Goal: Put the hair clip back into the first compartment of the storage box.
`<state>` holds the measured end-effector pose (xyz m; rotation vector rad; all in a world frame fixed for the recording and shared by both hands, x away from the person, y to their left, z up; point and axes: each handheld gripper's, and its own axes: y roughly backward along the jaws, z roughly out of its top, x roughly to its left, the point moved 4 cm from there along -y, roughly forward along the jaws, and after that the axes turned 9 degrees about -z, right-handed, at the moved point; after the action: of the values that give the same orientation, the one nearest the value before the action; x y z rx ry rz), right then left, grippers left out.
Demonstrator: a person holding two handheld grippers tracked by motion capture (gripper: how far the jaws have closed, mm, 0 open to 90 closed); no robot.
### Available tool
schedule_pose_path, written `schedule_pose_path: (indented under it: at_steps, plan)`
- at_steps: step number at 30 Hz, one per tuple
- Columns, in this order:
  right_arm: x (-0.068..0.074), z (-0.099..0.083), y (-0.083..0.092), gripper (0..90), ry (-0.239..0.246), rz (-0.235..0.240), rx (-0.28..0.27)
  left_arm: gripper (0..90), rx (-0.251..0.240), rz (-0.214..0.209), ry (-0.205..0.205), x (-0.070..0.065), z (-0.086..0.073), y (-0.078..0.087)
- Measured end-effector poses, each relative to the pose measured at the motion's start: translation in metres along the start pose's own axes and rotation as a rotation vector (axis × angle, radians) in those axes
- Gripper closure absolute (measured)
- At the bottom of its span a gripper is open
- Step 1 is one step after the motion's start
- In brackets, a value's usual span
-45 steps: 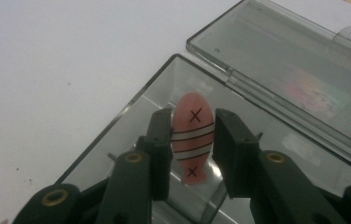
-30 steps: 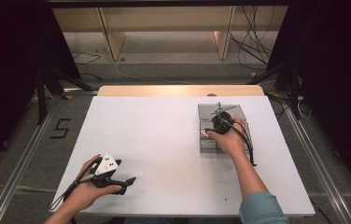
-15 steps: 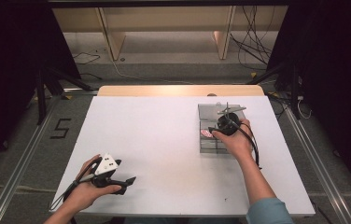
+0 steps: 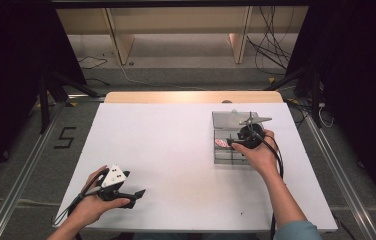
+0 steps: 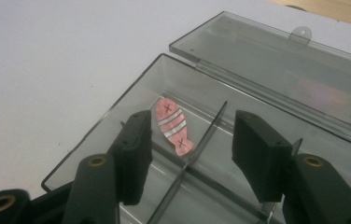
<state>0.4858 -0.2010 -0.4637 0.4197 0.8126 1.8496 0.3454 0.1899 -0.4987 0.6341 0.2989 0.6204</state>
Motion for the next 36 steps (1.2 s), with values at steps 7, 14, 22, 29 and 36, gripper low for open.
schedule_pose_path:
  at_steps: [7, 14, 22, 29, 36]
  plan:
    - [-0.005, -0.006, 0.011, 45.4, -0.024, 0.004, -0.017, 16.7, -0.001, 0.002, -0.001, 0.0, 0.0, 0.0]
    - [-0.012, -0.015, 0.024, 42.9, -0.046, 0.008, -0.033, 16.7, 0.0, 0.001, -0.001, 0.0, 0.0, 0.0]
    - [-0.019, -0.027, 0.034, 39.3, -0.069, 0.015, -0.057, 16.6, 0.0, 0.004, 0.0, 0.0, 0.0, 0.0]
    - [-0.019, -0.039, 0.045, 37.2, -0.067, 0.029, -0.077, 16.6, -0.003, 0.008, 0.001, 0.001, 0.0, 0.0]
    - [-0.014, -0.068, 0.06, 35.5, -0.049, 0.048, -0.102, 16.6, -0.004, 0.009, 0.003, 0.001, 0.0, 0.0]
